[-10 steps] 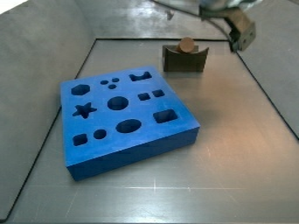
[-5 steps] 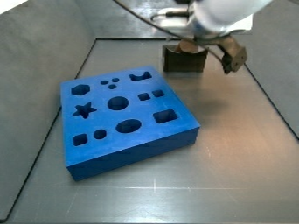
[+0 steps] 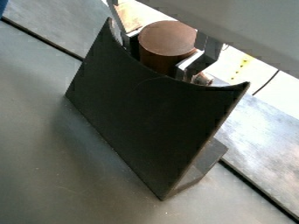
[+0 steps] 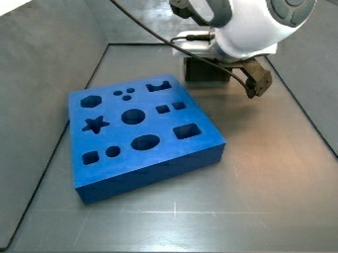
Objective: Pick up the round object. Move up. Place the round object on the fixture. Regrasp the round object. Move to above the board. Insert the round object.
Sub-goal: Move to above the board.
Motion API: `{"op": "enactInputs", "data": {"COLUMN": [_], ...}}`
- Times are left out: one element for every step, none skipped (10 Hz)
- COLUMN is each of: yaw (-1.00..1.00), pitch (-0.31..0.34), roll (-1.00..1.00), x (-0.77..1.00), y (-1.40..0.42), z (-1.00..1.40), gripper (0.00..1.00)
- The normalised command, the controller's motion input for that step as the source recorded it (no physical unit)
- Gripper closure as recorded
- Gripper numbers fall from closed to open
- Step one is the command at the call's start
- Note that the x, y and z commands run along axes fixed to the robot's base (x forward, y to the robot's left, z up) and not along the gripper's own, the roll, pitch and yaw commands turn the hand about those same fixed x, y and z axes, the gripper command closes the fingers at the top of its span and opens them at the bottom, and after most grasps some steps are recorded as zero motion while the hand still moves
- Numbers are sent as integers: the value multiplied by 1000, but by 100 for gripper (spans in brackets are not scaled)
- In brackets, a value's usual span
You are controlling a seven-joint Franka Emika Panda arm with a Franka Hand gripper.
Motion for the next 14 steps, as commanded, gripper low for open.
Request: {"op": "enactInputs", "data": {"yaw": [-109,-109,-69,-33,53,82,123,149,170,178,189,188,179,164], "pitch": [214,214,272,277,286,292,286,276,257,236,183,161,119,85], "roll": [96,96,9,-14,-39,-51,-50,-49,-57,-54,-53,-59,-61,-63], "x": [201,201,186,178,170,167,164,163,161,160,157,154,150,143], "y": [289,289,276,263,249,244,231,224,214,208,195,190,178,163], "z": [1000,1000,1000,1000,1000,1000,1000,1000,1000,1000,1000,1000,1000,1000], "gripper": [100,100,100,100,100,100,100,100,100,100,100,100,100,100]}}
